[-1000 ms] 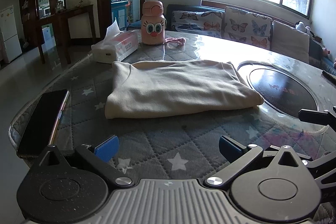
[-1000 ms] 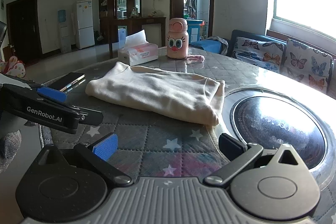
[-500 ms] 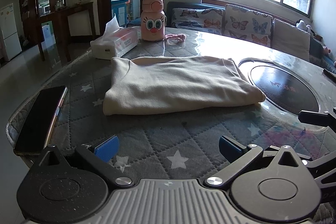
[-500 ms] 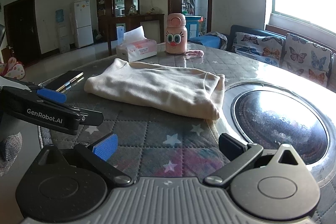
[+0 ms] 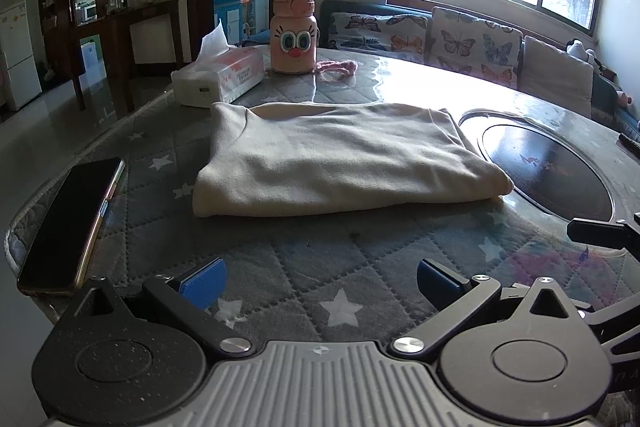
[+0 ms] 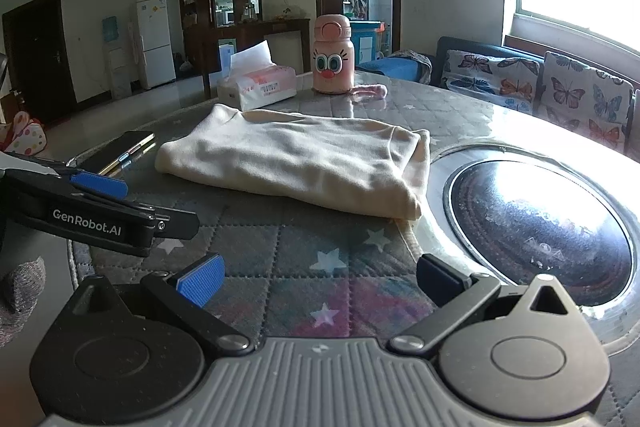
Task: Fold clothes
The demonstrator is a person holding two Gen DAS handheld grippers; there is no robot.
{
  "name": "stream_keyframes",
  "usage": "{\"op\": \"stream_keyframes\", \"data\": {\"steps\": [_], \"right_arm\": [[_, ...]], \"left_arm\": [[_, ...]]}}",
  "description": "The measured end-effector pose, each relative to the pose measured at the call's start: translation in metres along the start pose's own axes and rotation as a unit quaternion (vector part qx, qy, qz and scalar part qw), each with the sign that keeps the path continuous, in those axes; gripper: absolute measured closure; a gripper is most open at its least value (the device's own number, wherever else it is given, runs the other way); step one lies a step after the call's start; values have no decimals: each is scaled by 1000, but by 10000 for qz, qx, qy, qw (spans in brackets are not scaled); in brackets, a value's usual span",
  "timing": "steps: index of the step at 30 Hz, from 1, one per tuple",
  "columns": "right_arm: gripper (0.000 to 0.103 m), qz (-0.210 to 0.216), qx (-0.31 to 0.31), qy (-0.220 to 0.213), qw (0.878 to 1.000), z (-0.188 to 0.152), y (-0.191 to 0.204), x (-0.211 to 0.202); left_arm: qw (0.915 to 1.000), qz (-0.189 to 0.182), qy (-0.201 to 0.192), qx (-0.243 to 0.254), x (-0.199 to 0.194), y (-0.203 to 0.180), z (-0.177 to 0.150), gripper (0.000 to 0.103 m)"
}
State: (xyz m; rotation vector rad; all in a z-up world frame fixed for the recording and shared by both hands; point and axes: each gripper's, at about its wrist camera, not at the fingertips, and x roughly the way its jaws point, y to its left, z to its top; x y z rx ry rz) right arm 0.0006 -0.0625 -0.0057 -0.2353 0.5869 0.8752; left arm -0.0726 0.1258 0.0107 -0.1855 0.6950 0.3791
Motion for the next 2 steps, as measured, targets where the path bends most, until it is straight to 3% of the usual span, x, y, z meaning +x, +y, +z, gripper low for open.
{"op": "stream_keyframes", "data": {"steps": [2], "right_arm": [[0,0,8,18,10000,0,0,1]], "left_arm": [[10000,-24,19,16,1,0,0,0]]}}
